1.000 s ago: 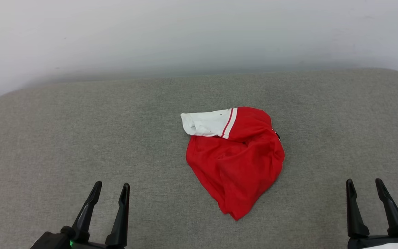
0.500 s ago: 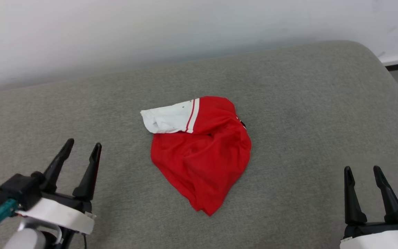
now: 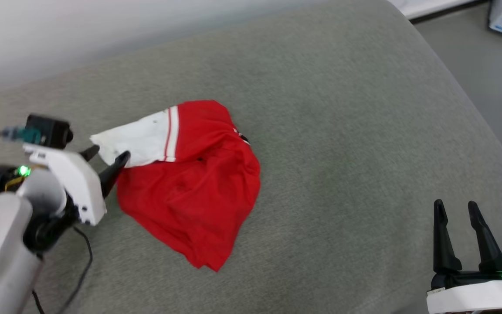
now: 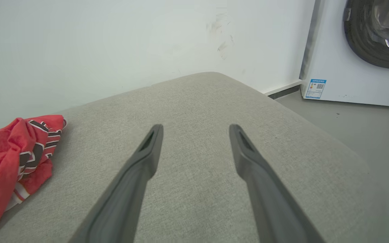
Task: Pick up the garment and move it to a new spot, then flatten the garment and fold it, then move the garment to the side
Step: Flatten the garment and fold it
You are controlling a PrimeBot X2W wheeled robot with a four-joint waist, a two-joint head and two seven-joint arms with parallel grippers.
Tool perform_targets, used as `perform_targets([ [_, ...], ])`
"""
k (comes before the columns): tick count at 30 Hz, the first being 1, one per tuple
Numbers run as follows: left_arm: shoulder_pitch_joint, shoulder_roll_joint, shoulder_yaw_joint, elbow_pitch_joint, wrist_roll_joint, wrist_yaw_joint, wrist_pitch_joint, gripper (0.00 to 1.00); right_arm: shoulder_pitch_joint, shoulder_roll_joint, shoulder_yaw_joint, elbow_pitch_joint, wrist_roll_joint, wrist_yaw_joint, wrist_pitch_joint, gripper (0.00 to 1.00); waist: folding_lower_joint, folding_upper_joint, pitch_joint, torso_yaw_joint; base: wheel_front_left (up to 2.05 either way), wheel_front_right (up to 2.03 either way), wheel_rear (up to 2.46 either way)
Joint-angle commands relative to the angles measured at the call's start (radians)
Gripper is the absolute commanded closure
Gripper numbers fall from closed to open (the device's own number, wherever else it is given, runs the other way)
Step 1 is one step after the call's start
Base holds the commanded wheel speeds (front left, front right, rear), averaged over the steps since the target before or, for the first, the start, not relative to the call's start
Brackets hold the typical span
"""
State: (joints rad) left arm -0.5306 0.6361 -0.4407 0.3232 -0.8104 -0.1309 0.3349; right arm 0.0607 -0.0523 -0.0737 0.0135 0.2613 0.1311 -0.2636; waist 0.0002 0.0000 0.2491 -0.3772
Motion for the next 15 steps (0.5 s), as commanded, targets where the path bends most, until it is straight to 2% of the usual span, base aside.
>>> perform_targets([
  [1, -0.049, 0.006, -0.019, 0.017, 0.013, 0.001, 0.045, 0.00, -0.018, 0.002, 0.005, 0.004, 0.008, -0.001, -0.002, 0.00, -0.0002, 0.0000, 0.044, -0.047, 0.00, 0.00, 0.00],
  [6, -0.181, -0.047, -0.097, 0.068, -0.001, 0.001, 0.221, 0.00, -0.031, 0.002, 0.008, 0.006, 0.033, -0.001, -0.002, 0.00, -0.0002, 0.0000, 0.079, -0.078, 0.00, 0.00, 0.00],
  [13, -0.261, -0.104, -0.212, 0.156, 0.031, 0.001, 0.367, 0.00, -0.058, 0.002, 0.030, 0.012, 0.058, -0.001, -0.002, 0.00, -0.0002, 0.0000, 0.117, -0.115, 0.00, 0.00, 0.00],
  [15, -0.260, -0.113, -0.222, 0.164, 0.027, 0.001, 0.377, 0.00, -0.062, 0.002, 0.036, 0.012, 0.063, -0.001, -0.002, 0.00, -0.0002, 0.0000, 0.121, -0.120, 0.00, 0.00, 0.00],
])
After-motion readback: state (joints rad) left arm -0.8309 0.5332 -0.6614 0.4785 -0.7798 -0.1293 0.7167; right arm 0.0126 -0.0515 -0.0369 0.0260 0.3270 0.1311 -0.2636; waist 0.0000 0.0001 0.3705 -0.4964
